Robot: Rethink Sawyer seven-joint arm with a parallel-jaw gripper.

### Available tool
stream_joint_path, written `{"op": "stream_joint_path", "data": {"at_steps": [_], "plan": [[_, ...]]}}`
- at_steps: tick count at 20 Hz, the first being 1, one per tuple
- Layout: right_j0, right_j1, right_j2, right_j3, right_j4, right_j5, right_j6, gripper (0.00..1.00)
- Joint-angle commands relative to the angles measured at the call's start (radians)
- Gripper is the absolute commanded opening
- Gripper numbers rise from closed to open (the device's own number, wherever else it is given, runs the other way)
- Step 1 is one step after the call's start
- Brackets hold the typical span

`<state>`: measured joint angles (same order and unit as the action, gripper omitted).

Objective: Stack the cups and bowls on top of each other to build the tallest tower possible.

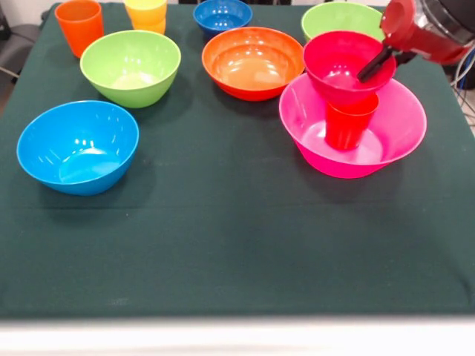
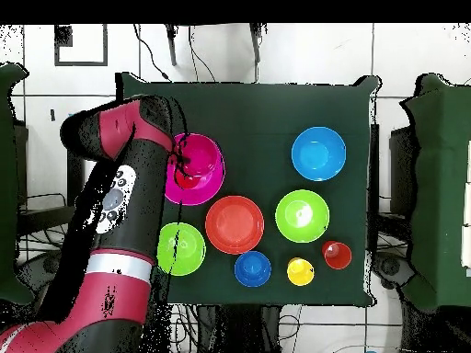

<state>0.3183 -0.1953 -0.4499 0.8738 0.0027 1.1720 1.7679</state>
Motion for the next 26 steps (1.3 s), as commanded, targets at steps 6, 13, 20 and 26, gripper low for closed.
{"op": "stream_joint_path", "data": {"at_steps": [6, 13, 20, 26], "plan": [[0.014, -0.094, 0.076, 0.177, 0.043, -0.006, 0.193, 0.00], [0.013, -0.140, 0.095, 0.282, 0.047, -0.089, 0.183, 0.00], [0.026, -0.151, 0.107, 0.341, 0.059, -0.143, 0.202, 0.00], [0.047, -0.113, 0.097, 0.307, 0.064, -0.140, 0.232, 0.00]]}}
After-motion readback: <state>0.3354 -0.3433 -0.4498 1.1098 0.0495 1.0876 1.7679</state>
